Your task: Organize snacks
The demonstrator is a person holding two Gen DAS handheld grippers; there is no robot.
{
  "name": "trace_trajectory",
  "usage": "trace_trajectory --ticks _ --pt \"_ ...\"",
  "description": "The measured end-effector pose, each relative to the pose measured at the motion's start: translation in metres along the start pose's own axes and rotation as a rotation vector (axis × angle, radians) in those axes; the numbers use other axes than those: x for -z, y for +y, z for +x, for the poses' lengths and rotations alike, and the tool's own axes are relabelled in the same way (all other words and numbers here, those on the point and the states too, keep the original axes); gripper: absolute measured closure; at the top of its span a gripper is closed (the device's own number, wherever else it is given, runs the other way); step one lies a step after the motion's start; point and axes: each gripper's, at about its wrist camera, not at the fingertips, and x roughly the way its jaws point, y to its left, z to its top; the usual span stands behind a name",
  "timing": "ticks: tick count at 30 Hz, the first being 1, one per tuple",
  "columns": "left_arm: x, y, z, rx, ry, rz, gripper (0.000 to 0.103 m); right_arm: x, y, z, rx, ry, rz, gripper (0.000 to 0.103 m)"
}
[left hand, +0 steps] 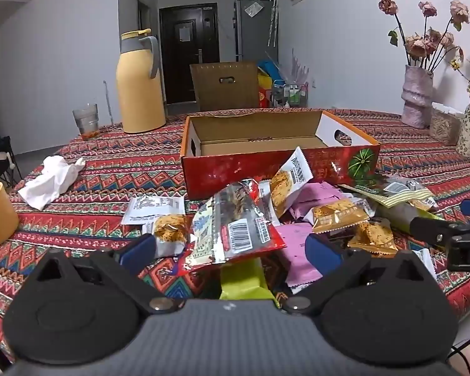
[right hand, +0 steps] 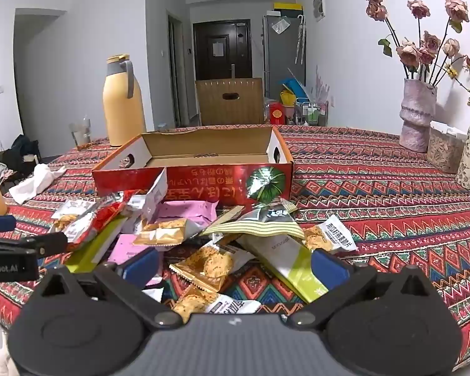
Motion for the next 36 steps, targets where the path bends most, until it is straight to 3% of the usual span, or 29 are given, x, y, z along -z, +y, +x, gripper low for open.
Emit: trace_trajectory --ticks 14,36 --pt "0.005 0.003 0.011 0.040 0.026 -0.026 0.000 0.003 0.004 0.013 0.011 0.039 -0.004 0.000" --pt "0.005 0.005 0.012 0.038 0.020 -0.040 0.000 0.004 0.002 0.013 0.016 0.044 -0.006 0.000"
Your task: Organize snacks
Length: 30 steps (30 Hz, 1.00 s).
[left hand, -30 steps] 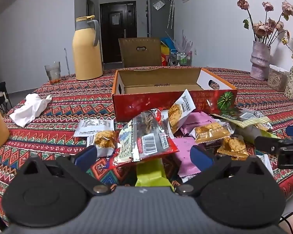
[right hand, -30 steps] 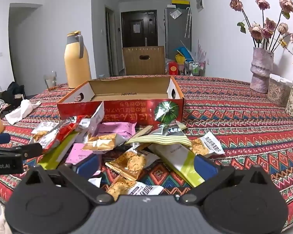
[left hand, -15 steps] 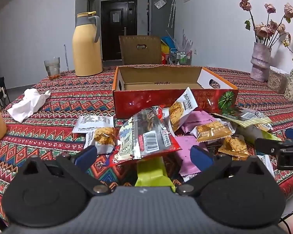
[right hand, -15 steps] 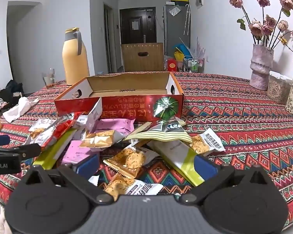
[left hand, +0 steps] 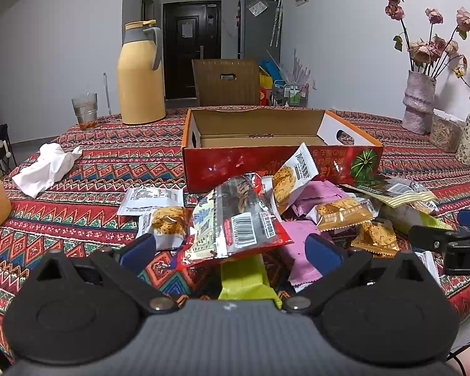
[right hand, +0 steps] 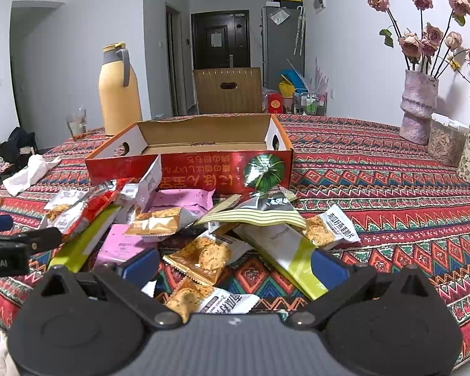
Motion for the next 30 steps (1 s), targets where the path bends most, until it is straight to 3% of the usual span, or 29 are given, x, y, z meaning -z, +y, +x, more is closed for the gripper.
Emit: trace_trajectory --ticks 30 --pt "-0.0002 0.0063 0.0076 -0.004 0.002 -0.010 0.000 -0.0018 -0.0018 0.0083 0.010 0.008 -0.010 0.000"
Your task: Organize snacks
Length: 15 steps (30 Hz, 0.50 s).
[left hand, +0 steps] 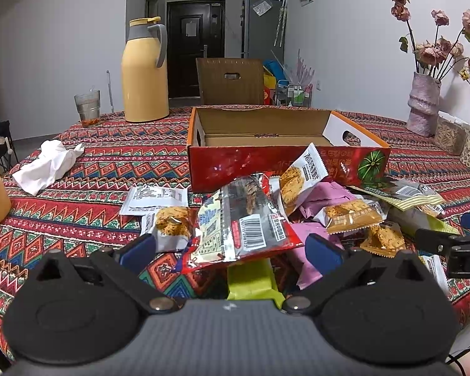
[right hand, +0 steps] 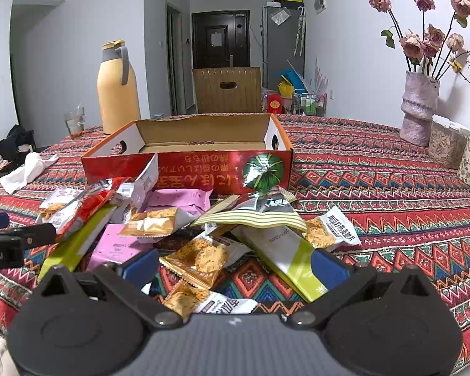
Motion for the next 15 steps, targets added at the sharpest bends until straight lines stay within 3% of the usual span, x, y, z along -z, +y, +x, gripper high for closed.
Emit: trace_trajectory --ticks 15 --pt "0.0004 -0.0003 0.0021 0.004 0.000 -0.001 0.000 0.0020 -0.0005 0.0048 0.001 0.007 0.002 0.000"
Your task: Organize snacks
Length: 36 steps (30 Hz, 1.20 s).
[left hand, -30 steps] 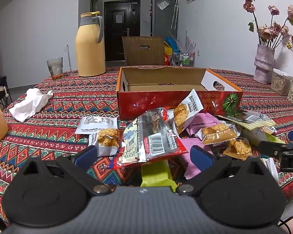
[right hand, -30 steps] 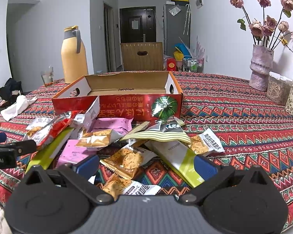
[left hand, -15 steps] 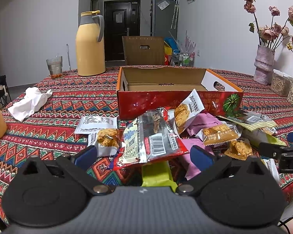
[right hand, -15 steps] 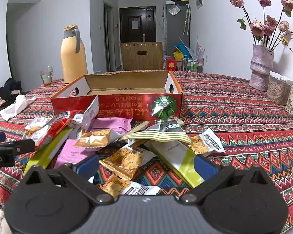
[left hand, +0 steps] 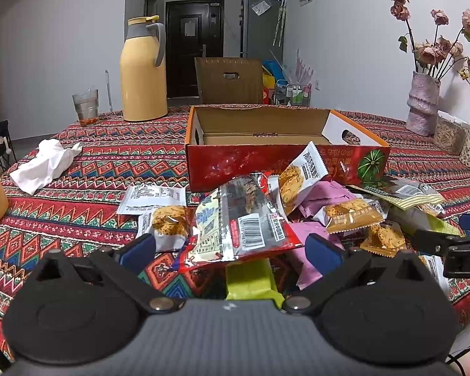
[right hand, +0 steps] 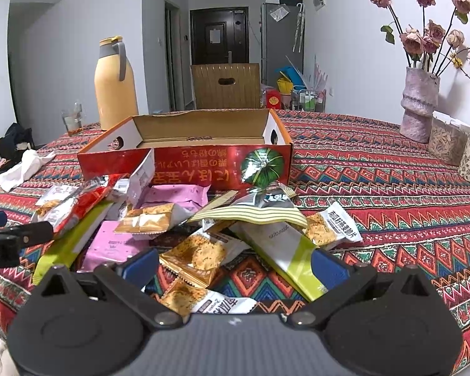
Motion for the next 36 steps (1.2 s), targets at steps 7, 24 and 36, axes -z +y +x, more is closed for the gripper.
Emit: trace_trajectory --ticks 7,24,36 --pt "0.000 0.000 0.000 0.000 0.000 -0.001 0.000 0.000 0.000 0.000 0.000 0.000 0.000 0.000" --pt "0.001 0.000 0.004 0.002 0.003 -0.007 0.000 0.006 -0.017 0.005 0.048 0.006 -0.007 0.000" --pt "0.001 0.000 0.004 0.000 0.006 -0.007 0.000 -0.001 -0.035 0.034 0.077 0.036 -0.140 0.021"
